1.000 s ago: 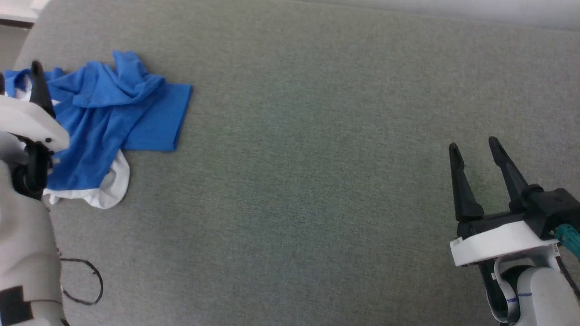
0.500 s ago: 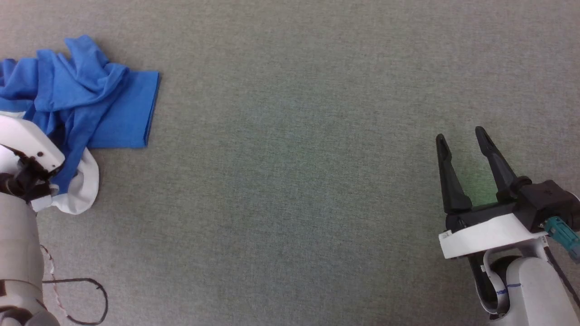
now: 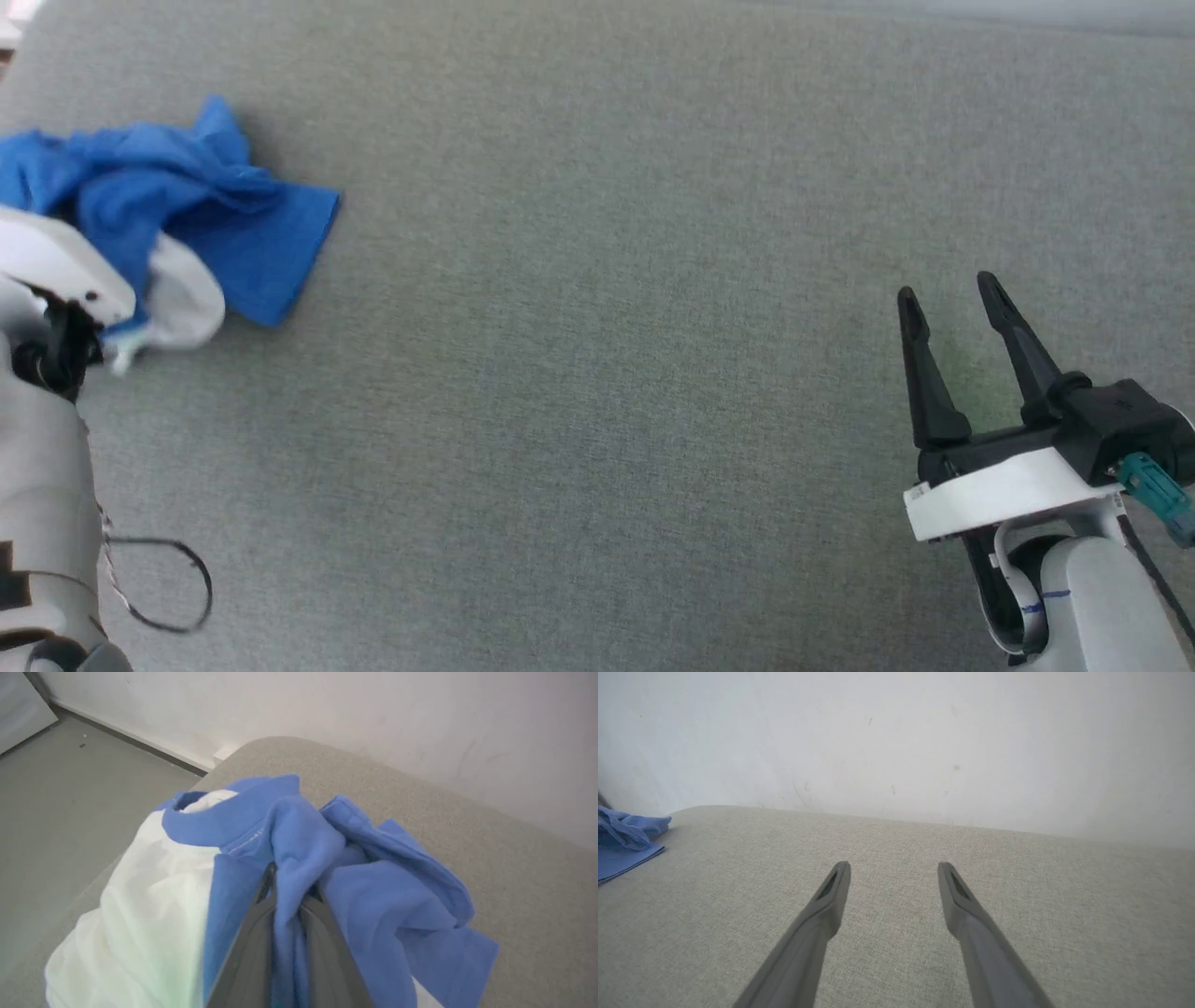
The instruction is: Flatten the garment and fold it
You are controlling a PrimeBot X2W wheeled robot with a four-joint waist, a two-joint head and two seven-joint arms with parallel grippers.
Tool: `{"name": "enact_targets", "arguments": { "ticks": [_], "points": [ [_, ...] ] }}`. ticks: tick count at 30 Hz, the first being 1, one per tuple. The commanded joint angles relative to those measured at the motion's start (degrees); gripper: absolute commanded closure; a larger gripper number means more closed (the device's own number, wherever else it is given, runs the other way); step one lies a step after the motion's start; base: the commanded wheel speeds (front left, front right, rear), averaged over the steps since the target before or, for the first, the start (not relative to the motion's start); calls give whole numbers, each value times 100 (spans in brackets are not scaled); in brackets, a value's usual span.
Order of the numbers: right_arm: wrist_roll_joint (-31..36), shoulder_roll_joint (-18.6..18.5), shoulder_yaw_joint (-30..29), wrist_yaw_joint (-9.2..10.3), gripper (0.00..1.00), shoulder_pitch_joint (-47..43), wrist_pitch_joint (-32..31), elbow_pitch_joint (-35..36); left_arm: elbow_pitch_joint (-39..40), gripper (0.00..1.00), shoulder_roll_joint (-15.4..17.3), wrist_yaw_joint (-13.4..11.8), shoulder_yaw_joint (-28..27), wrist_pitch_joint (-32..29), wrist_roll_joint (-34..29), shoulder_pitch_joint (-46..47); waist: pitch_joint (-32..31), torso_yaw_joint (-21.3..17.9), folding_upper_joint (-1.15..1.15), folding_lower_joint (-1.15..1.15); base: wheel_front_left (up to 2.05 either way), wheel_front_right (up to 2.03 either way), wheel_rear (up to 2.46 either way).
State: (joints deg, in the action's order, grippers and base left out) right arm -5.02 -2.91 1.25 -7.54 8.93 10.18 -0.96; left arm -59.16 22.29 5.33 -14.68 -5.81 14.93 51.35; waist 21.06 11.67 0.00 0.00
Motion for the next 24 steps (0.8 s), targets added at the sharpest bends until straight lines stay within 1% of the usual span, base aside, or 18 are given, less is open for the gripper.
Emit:
{"name": "enact_targets", "arguments": {
  "ticks": [1,5,8,12,16,17,20,24],
  "points": [
    [-30,3,-7,5,0,-54,44,-24,146,100,28,49,109,467,-137,98,-301,74,0,0,0,0,0],
    [-116,3,13,5,0,-132,91,-94,422,100,127,13,414,1565,-480,312,-642,63,0,0,0,0,0],
    [-191,3,-31,5,0,-218,140,-155,687,100,120,8,606,1954,-654,513,-892,15,0,0,0,0,0],
    [-305,3,-155,5,0,-387,208,-230,1233,100,27,59,826,2070,-781,673,-1211,-111,0,0,0,0,0],
    [-410,3,-378,5,0,-615,256,-276,2125,100,-204,142,1053,2077,-767,591,-1486,-276,0,0,0,0,0],
    [-410,3,-378,5,0,-615,256,-276,2125,100,-204,142,1053,2077,-767,591,-1486,-276,0,0,0,0,0],
    [-430,3,-487,5,0,-742,263,-267,2654,100,-403,183,1252,2079,-660,447,-1606,-457,0,0,0,0,0],
    [-433,3,-563,5,0,-828,255,-228,3164,100,-771,205,1701,2079,-534,104,-1711,-741,0,0,0,0,0]
  ]
}}
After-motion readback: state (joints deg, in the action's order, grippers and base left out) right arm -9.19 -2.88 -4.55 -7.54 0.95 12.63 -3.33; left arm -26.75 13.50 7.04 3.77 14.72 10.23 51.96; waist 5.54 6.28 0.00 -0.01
